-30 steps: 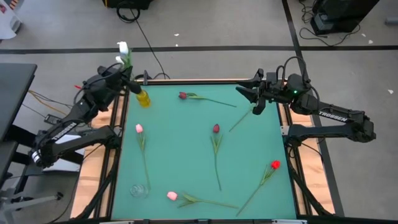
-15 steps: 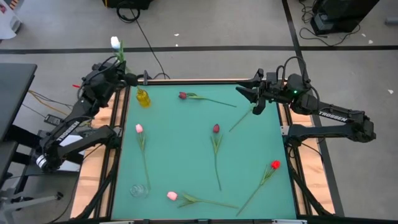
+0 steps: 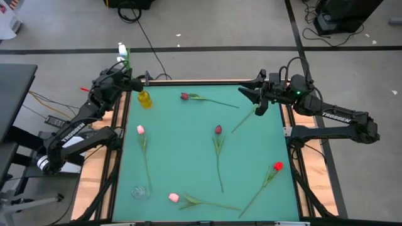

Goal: Sort flowers into vase by color
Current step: Put the white flower into the yellow vase, then put the bottom dark red flower into the yellow vase

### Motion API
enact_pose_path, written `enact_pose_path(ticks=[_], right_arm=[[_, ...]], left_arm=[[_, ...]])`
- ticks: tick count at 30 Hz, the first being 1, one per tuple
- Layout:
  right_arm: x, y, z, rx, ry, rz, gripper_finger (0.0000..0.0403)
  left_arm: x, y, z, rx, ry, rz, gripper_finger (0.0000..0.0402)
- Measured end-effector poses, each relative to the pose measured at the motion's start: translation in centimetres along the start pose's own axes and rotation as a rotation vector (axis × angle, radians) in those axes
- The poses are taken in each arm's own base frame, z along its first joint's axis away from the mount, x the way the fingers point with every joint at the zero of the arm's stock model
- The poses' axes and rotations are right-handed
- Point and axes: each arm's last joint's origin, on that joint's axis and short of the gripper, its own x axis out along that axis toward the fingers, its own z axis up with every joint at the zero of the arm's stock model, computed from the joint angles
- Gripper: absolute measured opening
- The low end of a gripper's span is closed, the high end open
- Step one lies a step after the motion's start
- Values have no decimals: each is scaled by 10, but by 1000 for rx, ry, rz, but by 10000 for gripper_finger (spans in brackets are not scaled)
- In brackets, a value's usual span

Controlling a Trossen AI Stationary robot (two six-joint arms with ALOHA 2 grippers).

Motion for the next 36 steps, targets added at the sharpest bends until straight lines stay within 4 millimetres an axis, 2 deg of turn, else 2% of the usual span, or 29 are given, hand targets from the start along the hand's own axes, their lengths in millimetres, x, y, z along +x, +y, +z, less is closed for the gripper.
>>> enact_pose_path(ticks=[8,12,17,24,29,36], right_arm=[[0,0,0,0,0,0,148],[0,0,0,0,0,0,148],[0,0,0,0,0,0,148],[0,0,0,0,0,0,148],[0,0,0,0,0,0,148],[0,0,0,0,0,0,148]], left_arm=[[-2,2,-22,-25,222,-3,95],[-4,1,-24,-49,265,-46,131],[-13,2,-7,-41,304,-70,178],[-36,9,12,-7,461,-56,237],[-50,11,13,-70,613,-123,245],[-64,6,-4,-237,900,-287,220]])
